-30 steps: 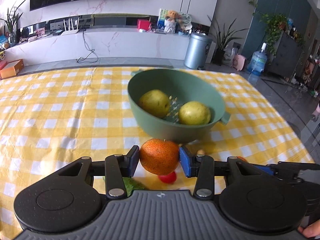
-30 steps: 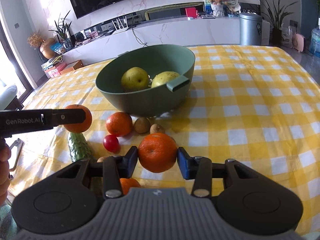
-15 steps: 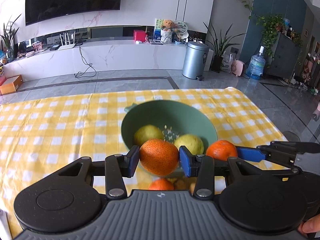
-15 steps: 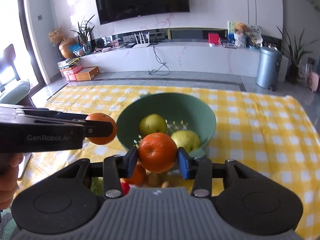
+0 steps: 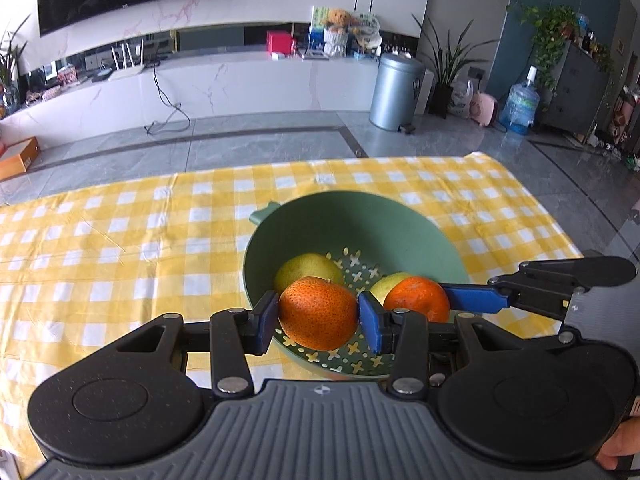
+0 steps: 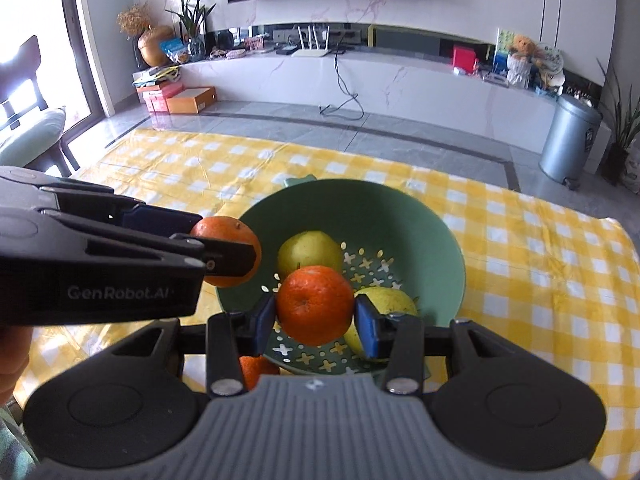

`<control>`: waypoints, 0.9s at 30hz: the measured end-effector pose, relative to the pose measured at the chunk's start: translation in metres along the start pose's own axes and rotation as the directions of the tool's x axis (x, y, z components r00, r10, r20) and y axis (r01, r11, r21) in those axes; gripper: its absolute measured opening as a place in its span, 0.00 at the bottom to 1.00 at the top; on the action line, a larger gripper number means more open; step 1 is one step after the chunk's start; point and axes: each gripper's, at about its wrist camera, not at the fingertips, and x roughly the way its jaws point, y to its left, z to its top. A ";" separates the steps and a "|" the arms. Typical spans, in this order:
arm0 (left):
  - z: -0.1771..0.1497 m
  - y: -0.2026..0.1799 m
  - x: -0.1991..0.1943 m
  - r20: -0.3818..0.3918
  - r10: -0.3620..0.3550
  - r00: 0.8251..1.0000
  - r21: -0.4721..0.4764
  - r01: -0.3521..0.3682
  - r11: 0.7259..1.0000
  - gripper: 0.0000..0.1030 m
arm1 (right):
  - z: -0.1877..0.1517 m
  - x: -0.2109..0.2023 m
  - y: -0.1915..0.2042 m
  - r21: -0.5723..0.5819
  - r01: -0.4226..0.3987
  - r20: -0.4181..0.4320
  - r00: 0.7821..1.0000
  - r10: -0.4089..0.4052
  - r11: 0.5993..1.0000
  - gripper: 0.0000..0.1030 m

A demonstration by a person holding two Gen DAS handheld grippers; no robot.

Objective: Organize fruits
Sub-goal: 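Carry both oranges into the green colander and open both tools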

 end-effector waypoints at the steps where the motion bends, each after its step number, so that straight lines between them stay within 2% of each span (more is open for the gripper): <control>1: 0.000 0.001 0.003 -0.005 -0.001 1.000 -0.003 0.001 1.000 0.47 | 0.001 0.004 -0.002 0.009 -0.003 -0.009 1.000 0.003 1.000 0.39; 5: -0.001 0.006 0.013 -0.023 -0.005 1.000 -0.016 0.005 1.000 0.47 | 0.001 0.017 -0.007 0.047 -0.028 -0.039 0.999 0.030 0.999 0.39; 16: -0.003 0.006 0.033 -0.071 -0.007 0.997 0.019 0.009 1.000 0.47 | -0.003 0.041 0.000 0.038 -0.056 -0.105 0.993 0.060 0.998 0.39; 21: -0.006 0.005 0.037 -0.074 -0.009 0.997 0.031 0.012 0.999 0.48 | -0.005 0.049 -0.007 0.092 -0.076 -0.136 0.987 0.088 0.993 0.39; 27: -0.007 0.004 0.039 -0.074 -0.017 0.997 0.033 0.019 0.999 0.48 | -0.008 0.051 -0.009 0.092 -0.060 -0.147 0.986 0.073 0.994 0.40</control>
